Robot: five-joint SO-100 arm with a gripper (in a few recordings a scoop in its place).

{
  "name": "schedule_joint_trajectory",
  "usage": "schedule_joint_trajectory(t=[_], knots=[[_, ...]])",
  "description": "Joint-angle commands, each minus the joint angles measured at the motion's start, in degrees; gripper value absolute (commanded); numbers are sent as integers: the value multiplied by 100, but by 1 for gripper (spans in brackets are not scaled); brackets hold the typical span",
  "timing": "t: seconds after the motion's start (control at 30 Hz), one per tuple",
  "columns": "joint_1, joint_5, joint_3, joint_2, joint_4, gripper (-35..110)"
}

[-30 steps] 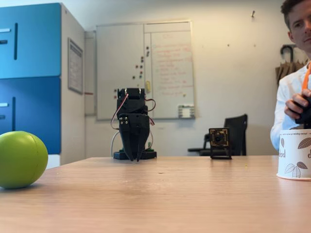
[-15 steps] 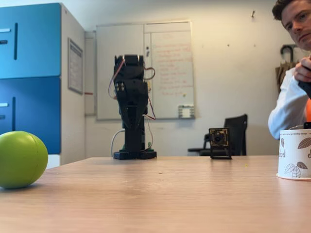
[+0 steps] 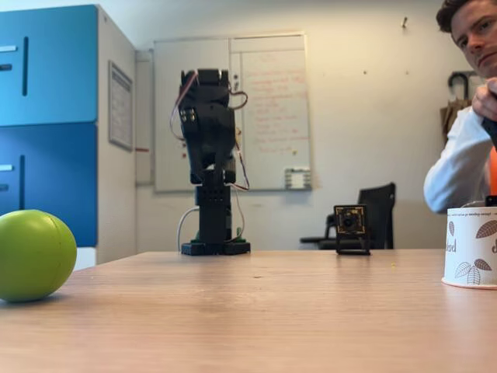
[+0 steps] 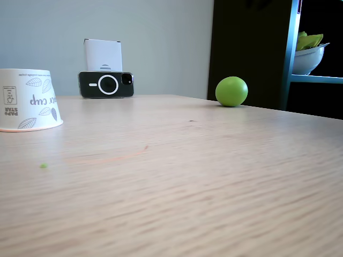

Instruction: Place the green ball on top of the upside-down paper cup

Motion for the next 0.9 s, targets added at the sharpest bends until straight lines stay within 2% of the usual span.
schedule_joint_trajectory(t=[0.0, 0.33, 0.5, 0.73, 0.87], knots=[[141, -114, -835, -580, -62, 6], [185, -290, -2136, -2355, -316, 21], [176, -290, -2399, -2874, -773, 30], [176, -255, -2672, -3340, -738, 42], [220, -246, -2751, -3577, -756, 45]])
